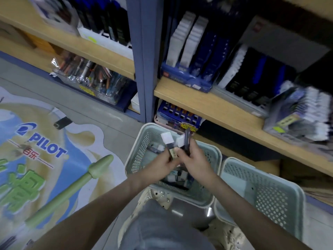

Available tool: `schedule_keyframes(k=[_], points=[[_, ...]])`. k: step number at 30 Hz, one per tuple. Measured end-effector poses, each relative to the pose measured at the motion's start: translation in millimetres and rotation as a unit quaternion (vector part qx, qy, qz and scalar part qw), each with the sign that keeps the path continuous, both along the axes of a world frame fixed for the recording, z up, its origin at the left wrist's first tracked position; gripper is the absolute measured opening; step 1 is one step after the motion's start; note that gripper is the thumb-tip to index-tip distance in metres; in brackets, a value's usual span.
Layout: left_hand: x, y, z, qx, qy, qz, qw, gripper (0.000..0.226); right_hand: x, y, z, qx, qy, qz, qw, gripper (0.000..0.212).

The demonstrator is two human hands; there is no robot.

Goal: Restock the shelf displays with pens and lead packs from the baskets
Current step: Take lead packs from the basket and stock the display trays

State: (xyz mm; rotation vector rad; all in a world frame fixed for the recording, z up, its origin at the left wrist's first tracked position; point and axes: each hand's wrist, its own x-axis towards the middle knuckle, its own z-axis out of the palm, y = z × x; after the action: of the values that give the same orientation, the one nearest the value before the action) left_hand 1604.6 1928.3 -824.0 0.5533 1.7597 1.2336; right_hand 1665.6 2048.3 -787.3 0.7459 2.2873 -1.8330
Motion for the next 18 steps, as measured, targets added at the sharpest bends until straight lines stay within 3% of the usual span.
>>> schedule_keyframes(k=[6,10,14,18], points=[[8,20,78,0.088,-0.058,0.013,0.994,0.039,8,15,64,-0.13,0.007,-0.083,0.988,0.032],[8,23,139,0.103,-0.056,-0.011,0.993,0.023,17,20,118,-0.232,0.042,-0.108,0.966,0.036],[13,17,196,0.117,-0.019,-0.018,0.993,0.022,25,14,178,-0.248,0.111,-0.119,0.955,0.028],[21,13,249,0.162,-0.039,-0.026,0.986,0.029,37,15,220,-0.182,0.172,-0.137,0.958,0.022]])
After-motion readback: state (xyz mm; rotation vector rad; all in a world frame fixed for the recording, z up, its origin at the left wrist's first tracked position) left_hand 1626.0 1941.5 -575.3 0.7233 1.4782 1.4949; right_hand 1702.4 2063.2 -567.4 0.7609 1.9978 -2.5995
